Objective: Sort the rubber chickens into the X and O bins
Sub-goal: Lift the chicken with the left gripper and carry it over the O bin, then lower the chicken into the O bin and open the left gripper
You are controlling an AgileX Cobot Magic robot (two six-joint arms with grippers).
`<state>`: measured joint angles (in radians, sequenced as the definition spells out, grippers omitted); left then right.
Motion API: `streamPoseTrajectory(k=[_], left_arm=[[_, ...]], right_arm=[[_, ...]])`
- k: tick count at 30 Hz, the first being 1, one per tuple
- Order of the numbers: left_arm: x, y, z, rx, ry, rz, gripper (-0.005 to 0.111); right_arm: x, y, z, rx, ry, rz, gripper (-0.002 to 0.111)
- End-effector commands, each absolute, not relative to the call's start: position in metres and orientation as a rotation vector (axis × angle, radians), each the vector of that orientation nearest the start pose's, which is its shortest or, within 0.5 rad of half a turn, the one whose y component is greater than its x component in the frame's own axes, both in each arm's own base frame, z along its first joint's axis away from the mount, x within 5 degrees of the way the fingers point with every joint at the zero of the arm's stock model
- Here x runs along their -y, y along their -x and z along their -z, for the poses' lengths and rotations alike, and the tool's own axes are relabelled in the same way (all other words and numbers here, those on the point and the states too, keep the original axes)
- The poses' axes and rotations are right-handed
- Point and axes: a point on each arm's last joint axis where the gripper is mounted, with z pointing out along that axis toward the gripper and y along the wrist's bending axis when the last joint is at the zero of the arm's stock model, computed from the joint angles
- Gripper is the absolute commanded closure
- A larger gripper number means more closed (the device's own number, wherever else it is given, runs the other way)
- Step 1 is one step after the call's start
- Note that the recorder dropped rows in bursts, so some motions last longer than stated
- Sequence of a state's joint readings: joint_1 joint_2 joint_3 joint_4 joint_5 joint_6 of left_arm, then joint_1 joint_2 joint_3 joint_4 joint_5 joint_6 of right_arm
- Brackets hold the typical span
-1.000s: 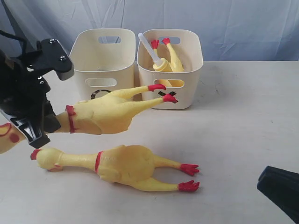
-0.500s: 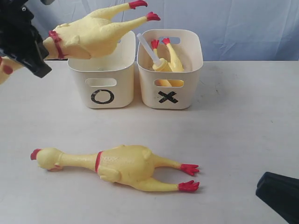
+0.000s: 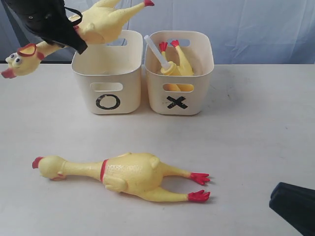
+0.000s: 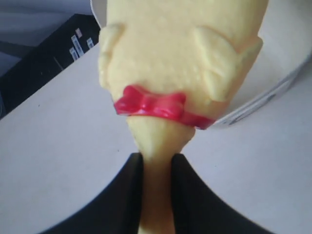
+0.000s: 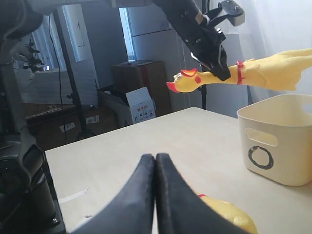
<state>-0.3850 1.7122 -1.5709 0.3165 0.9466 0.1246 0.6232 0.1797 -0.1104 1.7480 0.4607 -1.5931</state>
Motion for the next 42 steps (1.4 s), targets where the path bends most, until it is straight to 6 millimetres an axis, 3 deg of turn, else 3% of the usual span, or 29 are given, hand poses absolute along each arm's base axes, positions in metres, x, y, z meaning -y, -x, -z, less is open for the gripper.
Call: streamPoseTrajectory(k=[1, 6, 11, 18, 23, 42], left_arm=[[0.108, -0.38, -0.322, -2.501, -0.675, -0.332, 0.107], [0.106, -0.388, -0.311, -2.57, -0.725, -0.362, 0.107], [0.112, -0.388, -0.313, -2.567, -0.761, -0.287, 0.107], [0.112, -0.393, -0.309, -2.605, -0.764, -0.315, 0.107], [0.115, -0.399, -0.295, -2.698, -0.753, -0.29, 0.107], [0.124, -0.416, -0.284, -2.744, -0.643, -0.237, 0.107]], right_arm=[[-0.068, -0.026, -0.245, -1.382, 0.713, -0.964, 0.109], [-0.068, -0.026, -0.245, -1.383, 0.71, -0.961, 0.109], [-0.068, -0.026, -0.245, -1.383, 0.71, -0.961, 0.109], [-0.068, -0.026, -0.245, -1.383, 0.71, -0.961, 0.109], [-0.068, -0.026, -0.245, -1.383, 0.71, -0.961, 0.109], [-0.068, -0.026, -0.245, -1.383, 0.71, -0.961, 0.109]])
